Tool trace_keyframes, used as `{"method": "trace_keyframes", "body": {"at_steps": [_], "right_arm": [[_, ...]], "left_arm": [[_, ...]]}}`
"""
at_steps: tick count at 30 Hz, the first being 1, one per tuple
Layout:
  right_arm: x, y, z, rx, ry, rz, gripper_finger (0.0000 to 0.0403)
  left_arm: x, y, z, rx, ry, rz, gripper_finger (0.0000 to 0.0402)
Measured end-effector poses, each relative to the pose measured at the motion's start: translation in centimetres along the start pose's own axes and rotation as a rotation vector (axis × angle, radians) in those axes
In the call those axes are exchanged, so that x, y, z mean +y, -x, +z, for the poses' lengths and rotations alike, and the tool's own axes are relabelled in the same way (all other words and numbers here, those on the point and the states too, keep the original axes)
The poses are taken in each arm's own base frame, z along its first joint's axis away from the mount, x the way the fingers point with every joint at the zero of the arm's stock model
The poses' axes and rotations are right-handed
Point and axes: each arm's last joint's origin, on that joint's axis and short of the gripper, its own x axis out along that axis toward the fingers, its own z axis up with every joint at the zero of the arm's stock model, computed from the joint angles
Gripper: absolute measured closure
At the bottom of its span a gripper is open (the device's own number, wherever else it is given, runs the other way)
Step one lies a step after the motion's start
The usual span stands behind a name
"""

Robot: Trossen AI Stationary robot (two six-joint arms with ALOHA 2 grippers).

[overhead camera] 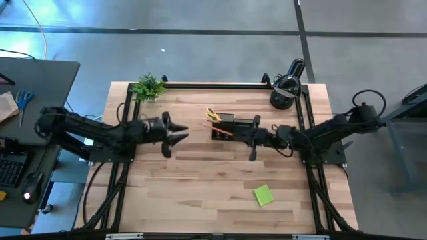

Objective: Pick and place office supplies into organizer
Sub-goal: Put the orange pencil into the desk organizer

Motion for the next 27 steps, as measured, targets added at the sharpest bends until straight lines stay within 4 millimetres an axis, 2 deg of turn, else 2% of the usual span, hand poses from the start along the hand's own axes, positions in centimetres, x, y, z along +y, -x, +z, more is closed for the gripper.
{"method": "trace_keyframes", "body": {"at_steps": [5,11,15,19,24,27], "right_arm": [[-0.1,-0.9,0.3,-0.007,0.014,0.006,0.0401],[0.0,-1.1,0.2,0.021,-0.03,0.015,0.0402],[0.3,-0.9,-1.5,0.195,-0.119,0.027,0.04],[1.6,-1.1,-3.1,0.267,-0.162,0.058,0.0388],[3.7,-2.7,-4.2,0.305,-0.18,0.07,0.0369],[4.8,-3.9,-4.6,0.327,-0.172,0.081,0.0357]], "left_arm": [[1.3,-1.8,0.9,-0.158,0.029,-0.056,0.0181],[1.4,-4.0,-0.4,-0.018,0.018,-0.052,0.0135],[1.4,-3.9,-0.9,0.041,0.021,-0.087,0.0134],[1.1,-3.2,-0.4,0.095,0.065,-0.183,0.0151],[1.0,-1.2,-1.4,0.378,0.187,-0.221,0.0181],[1.0,0.2,-3.2,0.601,0.239,-0.118,0.0197]]}}
